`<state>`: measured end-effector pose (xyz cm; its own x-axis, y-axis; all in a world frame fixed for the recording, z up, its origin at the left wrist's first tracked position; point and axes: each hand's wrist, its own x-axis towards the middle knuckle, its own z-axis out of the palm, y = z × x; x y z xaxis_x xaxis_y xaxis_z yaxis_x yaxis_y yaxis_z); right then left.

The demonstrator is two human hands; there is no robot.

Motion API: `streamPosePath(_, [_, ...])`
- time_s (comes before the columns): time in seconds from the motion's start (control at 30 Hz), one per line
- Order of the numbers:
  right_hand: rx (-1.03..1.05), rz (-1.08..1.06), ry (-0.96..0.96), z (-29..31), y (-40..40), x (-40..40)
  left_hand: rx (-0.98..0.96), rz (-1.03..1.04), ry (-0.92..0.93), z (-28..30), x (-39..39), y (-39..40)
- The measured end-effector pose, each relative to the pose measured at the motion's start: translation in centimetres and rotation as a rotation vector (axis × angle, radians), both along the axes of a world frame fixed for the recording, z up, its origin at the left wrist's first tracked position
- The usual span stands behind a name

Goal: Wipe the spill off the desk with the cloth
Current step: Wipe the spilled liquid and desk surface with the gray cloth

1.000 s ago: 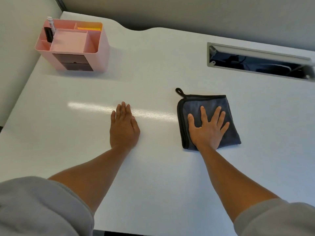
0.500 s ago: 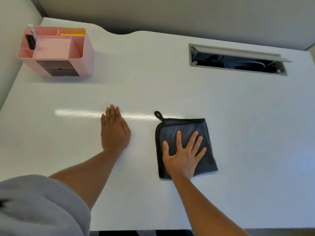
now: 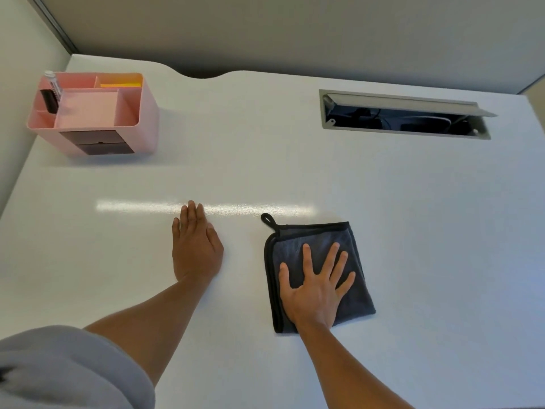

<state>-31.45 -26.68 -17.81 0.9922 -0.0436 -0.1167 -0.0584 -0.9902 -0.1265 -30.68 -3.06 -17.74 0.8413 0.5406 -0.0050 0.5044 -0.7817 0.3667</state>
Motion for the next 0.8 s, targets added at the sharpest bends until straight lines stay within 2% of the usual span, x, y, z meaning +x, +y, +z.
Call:
streamPosePath(0.57, [0.027, -0.030, 0.015, 0.9, 1.8, 8.0, 0.001, 0.012, 0.042, 0.2, 0.1, -0.3])
streamPosePath(0.8, [0.032, -0.109, 0.026, 0.6, 5.4, 10.7, 0.028, 0.032, 0.066, 0.0, 0.5, -0.4])
